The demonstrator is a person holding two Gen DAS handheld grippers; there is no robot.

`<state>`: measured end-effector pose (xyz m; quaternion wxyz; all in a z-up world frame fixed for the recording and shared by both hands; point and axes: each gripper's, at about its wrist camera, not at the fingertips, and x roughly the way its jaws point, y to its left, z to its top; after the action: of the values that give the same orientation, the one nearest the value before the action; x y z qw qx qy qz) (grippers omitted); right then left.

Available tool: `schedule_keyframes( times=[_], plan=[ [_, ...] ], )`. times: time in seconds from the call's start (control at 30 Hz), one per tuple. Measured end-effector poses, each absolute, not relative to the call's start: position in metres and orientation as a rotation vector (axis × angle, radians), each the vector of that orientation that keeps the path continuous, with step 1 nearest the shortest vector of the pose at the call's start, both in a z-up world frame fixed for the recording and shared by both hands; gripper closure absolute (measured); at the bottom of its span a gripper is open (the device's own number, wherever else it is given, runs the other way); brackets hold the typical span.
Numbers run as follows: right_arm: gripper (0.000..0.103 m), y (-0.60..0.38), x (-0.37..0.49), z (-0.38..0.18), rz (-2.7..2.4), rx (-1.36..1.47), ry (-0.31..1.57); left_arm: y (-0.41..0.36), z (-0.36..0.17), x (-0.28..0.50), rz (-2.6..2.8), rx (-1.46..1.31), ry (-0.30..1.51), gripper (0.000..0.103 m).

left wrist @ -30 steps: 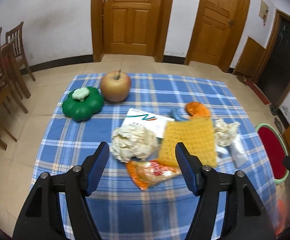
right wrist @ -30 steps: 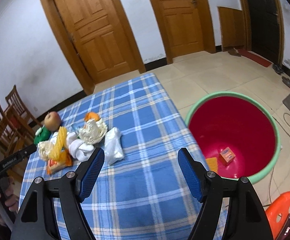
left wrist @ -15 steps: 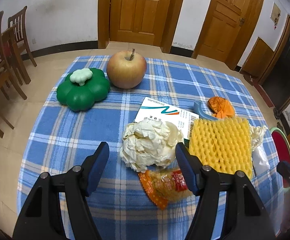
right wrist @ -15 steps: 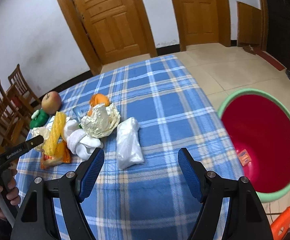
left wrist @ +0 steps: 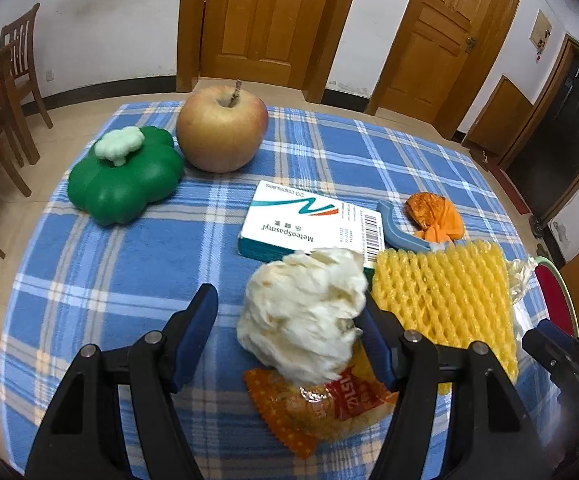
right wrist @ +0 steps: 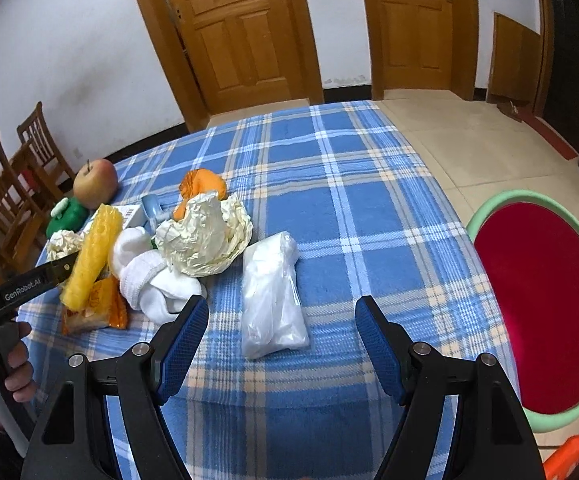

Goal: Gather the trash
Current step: 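Grasp the white plastic bag with the right tool while the left tool grasps the crumpled paper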

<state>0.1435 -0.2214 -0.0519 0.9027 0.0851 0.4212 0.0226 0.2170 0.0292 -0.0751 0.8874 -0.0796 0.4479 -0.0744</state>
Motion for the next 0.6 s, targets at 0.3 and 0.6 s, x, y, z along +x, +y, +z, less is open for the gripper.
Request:
schedule_keyframes(
  times=[0.3,0.6],
  plan=[
    [0.046,-0.227,0.148,-0.060,0.053,0.228,0.874,0.027,-0.079,0.219,-0.167,-0.163,0.920,0.035],
    [0.067,-0.222,0.148,-0.068,0.055,0.228,0.883,0.030,-0.079,0.220,-0.179,-0.188,0.919,0.056]
  ],
)
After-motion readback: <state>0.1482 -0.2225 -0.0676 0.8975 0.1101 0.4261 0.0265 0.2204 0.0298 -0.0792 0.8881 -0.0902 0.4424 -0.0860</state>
